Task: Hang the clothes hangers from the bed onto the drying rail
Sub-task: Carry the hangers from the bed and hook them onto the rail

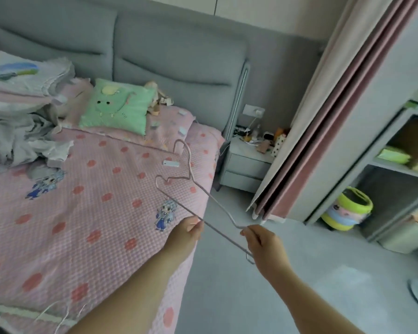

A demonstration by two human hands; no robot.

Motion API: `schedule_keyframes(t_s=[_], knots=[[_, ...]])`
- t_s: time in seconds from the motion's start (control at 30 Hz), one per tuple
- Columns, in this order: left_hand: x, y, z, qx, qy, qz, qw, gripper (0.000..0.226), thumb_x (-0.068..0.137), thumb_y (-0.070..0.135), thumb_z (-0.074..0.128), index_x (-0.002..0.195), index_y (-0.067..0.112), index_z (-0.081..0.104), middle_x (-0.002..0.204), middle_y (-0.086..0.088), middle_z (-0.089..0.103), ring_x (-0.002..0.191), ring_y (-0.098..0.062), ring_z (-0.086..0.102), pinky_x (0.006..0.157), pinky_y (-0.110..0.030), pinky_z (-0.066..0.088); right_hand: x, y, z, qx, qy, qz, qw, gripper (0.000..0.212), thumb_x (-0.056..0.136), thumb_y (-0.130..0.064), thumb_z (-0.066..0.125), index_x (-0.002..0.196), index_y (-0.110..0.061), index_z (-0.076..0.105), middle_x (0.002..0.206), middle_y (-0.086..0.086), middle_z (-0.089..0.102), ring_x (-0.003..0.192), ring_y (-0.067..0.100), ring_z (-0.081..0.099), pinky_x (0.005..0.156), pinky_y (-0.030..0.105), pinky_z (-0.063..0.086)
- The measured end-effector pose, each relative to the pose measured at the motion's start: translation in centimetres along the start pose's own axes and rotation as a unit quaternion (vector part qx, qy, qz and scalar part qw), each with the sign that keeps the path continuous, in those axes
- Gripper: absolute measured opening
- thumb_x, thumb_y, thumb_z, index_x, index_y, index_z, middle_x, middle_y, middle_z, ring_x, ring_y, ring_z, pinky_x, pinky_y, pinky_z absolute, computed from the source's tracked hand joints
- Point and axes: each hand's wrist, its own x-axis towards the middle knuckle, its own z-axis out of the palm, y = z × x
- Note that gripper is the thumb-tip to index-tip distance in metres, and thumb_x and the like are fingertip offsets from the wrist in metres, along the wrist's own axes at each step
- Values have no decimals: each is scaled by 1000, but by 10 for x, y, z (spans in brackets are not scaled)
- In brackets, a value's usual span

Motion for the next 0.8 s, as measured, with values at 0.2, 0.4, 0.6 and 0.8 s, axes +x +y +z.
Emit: schedule_keyframes(t_s=[0.2, 0.4, 0.6, 0.8], knots=[[-25, 115, 97, -260, -50, -26, 964, 24, 98, 12, 37, 120, 7, 43, 70, -4, 53, 42, -8, 59, 48, -24, 47, -65, 32, -80, 76, 53, 52, 994, 22, 92, -15, 48, 73, -16, 59, 42, -6, 45, 38, 2, 44, 43, 12, 29], [-121, 171, 218, -143, -150, 38, 978, 32, 97, 3, 33, 126, 5, 45, 59, -5, 41, 20, -1, 39, 41, -21, 40, -171, 74, -180, 117, 135, 69, 982, 29, 93, -19, 46, 71, -37, 49, 62, -12, 55, 56, -8, 54, 67, 16, 42], [-255, 212, 316, 31, -274, 194, 941, 19, 96, 5, 33, 93, 14, 50, 59, -4, 43, 23, -2, 36, 28, -9, 27, -300, 134, -300, 55, 319, 121, 938, 11, 92, -21, 49, 99, -26, 56, 74, -12, 52, 66, 1, 49, 60, 8, 38], [-381, 215, 386, 162, -404, 329, 838, 16, 97, 13, 37, 99, 19, 52, 62, 0, 48, 45, -9, 40, 39, -16, 34, -411, 174, -390, -107, 443, 162, 875, 46, 90, -15, 50, 134, -19, 36, 133, -4, 38, 122, 15, 42, 100, 25, 34]])
